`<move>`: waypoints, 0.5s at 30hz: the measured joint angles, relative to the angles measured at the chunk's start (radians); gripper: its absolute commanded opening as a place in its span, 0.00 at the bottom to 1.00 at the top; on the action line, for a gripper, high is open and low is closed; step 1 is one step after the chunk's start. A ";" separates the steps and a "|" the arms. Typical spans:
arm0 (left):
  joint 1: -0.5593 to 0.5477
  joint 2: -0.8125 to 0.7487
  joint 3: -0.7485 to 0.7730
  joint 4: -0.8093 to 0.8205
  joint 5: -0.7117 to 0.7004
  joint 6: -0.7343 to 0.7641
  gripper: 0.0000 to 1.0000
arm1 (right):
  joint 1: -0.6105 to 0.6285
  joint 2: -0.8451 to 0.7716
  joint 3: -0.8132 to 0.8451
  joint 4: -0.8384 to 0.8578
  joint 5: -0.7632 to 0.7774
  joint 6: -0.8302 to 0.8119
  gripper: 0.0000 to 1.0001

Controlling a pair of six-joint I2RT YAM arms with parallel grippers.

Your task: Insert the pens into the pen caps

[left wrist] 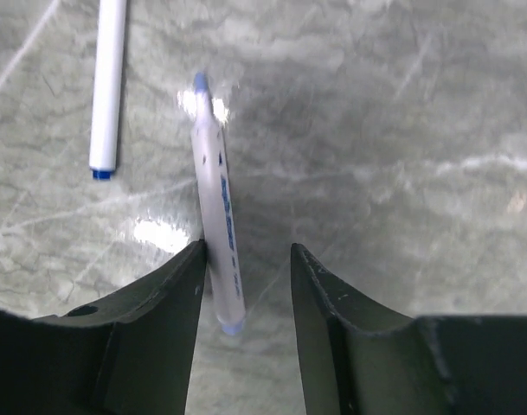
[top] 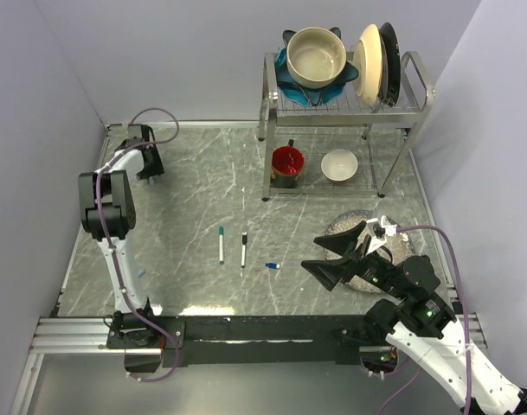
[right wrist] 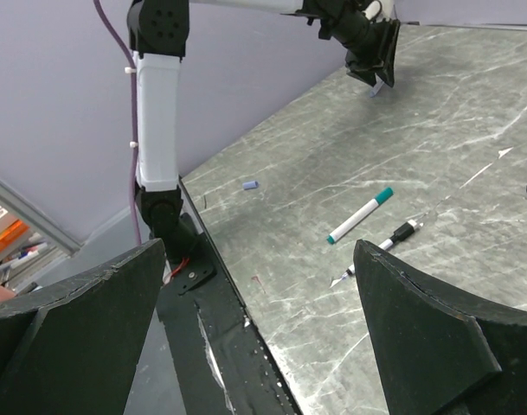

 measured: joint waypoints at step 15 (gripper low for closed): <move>-0.014 0.103 0.163 -0.068 -0.173 -0.027 0.39 | 0.000 0.023 0.001 -0.002 0.008 0.000 0.98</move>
